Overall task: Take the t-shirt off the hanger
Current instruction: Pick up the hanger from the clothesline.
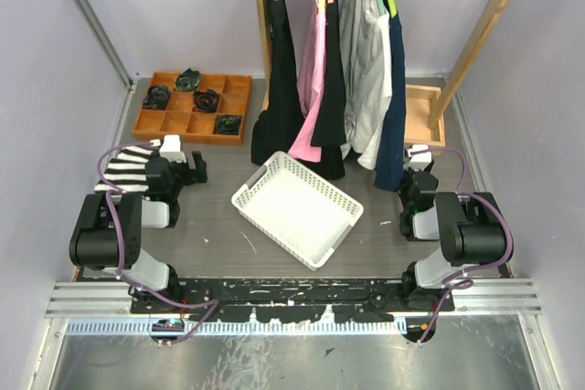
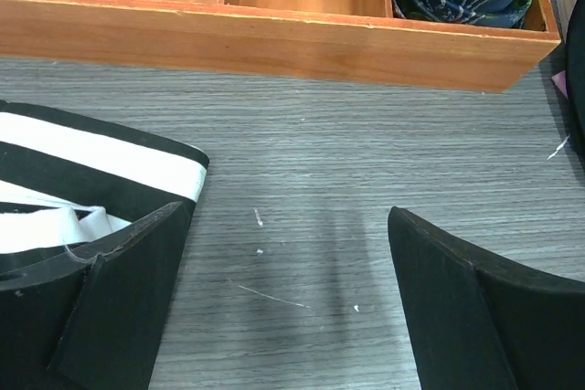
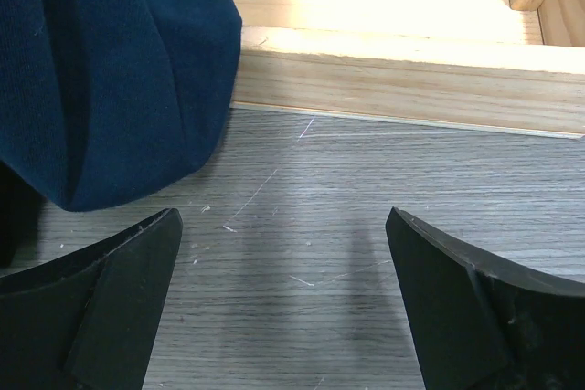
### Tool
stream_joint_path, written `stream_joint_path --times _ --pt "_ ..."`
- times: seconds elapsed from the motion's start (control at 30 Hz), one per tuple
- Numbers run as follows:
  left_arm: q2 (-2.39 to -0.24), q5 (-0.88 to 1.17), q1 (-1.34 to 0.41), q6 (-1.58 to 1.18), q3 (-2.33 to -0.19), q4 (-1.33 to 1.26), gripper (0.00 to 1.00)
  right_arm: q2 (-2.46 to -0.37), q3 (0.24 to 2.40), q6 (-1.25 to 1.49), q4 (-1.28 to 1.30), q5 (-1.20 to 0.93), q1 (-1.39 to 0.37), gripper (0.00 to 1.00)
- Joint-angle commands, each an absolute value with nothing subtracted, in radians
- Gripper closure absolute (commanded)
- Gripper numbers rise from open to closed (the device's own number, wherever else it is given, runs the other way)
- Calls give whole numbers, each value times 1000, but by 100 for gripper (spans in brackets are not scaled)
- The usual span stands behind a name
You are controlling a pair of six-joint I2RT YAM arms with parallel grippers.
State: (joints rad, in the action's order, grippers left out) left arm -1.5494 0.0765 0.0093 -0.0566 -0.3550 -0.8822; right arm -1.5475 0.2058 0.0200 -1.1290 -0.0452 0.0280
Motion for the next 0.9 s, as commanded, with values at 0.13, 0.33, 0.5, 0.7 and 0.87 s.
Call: stream_joint_path --times 0.13,0.33,0.5,0.7,0.87 --pt "-1544 77 6 -41 -376 -896 2 -1543 229 7 -1186 -32 26 0" --pt "-1547 77 7 -41 -376 -895 2 -1544 230 8 -1184 -32 26 0" --pt "-1545 77 7 -41 -375 -894 2 -1527 211 55 -1211 86 23 0" --pt "-1367 67 6 -49 -437 -647 2 -1324 233 109 -958 248 23 0" --pt "-1260 97 7 -158 -506 -489 2 -1195 438 257 -452 464 24 0"
